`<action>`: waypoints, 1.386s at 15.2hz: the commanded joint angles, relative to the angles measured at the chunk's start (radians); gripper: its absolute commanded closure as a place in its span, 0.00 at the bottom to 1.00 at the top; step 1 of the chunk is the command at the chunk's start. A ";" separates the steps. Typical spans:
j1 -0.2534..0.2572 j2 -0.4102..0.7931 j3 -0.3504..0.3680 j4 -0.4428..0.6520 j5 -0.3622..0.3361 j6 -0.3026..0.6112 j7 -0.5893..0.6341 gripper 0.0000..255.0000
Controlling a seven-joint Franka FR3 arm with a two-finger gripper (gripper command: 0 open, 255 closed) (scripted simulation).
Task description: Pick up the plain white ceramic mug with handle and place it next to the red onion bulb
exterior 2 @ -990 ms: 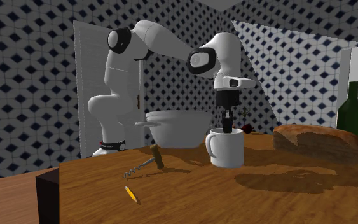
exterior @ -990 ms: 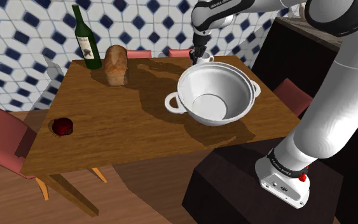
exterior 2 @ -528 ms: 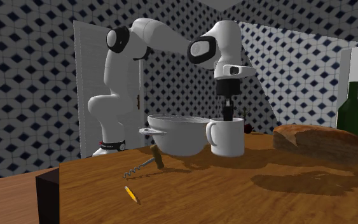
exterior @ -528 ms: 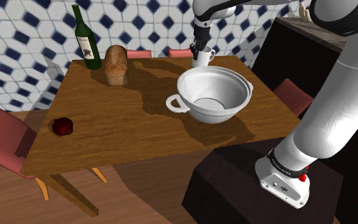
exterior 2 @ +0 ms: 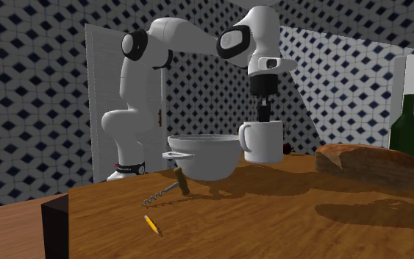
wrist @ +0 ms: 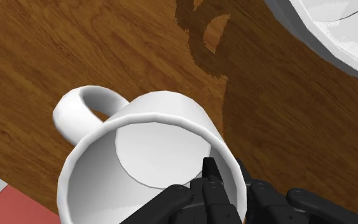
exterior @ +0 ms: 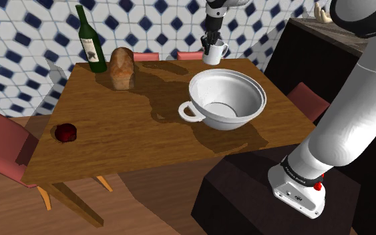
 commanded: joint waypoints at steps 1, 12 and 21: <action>0.000 -0.007 0.000 0.016 -0.001 -0.023 0.001 1.00; 0.066 -0.037 0.046 0.056 -0.015 -0.092 0.116 1.00; 0.183 -0.018 0.130 0.083 -0.036 -0.101 0.321 1.00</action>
